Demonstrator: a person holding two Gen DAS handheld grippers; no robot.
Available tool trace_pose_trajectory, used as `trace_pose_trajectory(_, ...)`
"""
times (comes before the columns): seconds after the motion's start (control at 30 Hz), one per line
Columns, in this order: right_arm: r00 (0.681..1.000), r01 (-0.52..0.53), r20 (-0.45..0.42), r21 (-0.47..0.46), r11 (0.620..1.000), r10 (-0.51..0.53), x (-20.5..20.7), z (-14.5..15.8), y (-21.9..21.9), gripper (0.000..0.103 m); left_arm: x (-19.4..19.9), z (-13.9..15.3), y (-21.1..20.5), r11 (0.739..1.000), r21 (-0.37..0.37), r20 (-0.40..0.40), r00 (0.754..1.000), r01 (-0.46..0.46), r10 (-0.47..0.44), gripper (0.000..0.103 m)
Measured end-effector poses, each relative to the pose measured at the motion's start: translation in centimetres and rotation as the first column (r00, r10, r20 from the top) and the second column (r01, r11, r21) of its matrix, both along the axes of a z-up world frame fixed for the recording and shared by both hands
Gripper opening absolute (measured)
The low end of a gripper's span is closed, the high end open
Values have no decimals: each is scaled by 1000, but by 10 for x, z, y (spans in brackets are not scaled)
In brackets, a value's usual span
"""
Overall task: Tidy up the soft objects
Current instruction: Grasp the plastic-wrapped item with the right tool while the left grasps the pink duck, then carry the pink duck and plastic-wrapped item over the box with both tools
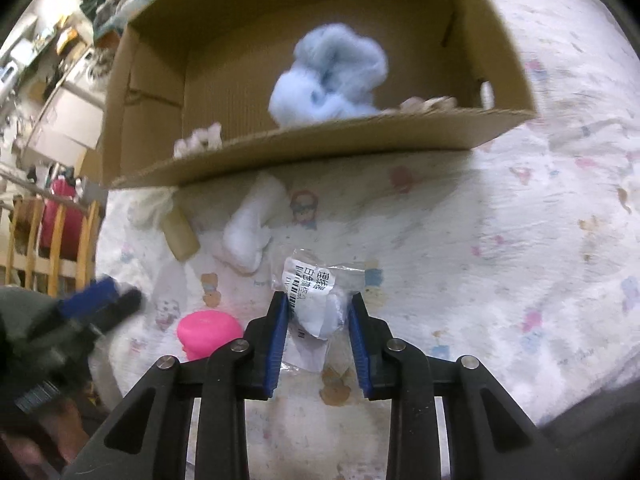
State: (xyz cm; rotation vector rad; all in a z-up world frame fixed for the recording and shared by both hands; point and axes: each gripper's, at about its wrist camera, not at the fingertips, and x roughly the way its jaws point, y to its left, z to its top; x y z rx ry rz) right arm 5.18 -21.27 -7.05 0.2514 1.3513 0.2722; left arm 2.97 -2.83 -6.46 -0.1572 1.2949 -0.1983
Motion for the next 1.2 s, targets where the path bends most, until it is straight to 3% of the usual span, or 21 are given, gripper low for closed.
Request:
trace_pose_trajectory(0.07, 1000, 23, 9, 19, 1000, -23, -1, 5, -8, 32, -3, -7, -15, 999, 1, -17, 999, 52, -52, 68)
trace_pose_trajectory(0.2, 998, 58, 14, 40, 998, -59, -2, 10, -18, 32, -7, -20, -35, 991, 73, -17, 993, 115, -114, 68)
trace_pose_trajectory(0.47, 998, 63, 19, 42, 997, -64, -3, 11, -21, 32, -4, -41, -53, 982, 102, -43, 987, 156, -153, 68)
trace_pose_trajectory(0.7, 997, 70, 17, 32, 997, -71, -2, 8, -17, 32, -2, -51, -61, 983, 118, -36, 989, 143, -140, 66)
trace_pose_trajectory(0.77, 997, 73, 20, 33, 997, -74, -2, 8, -17, 32, -2, -50, -58, 982, 127, -32, 990, 141, -138, 45)
trace_pose_trajectory(1.2, 998, 52, 25, 35, 998, -53, -4, 10, -11, 32, -9, -36, -17, 986, 159, -25, 999, 46, -43, 45)
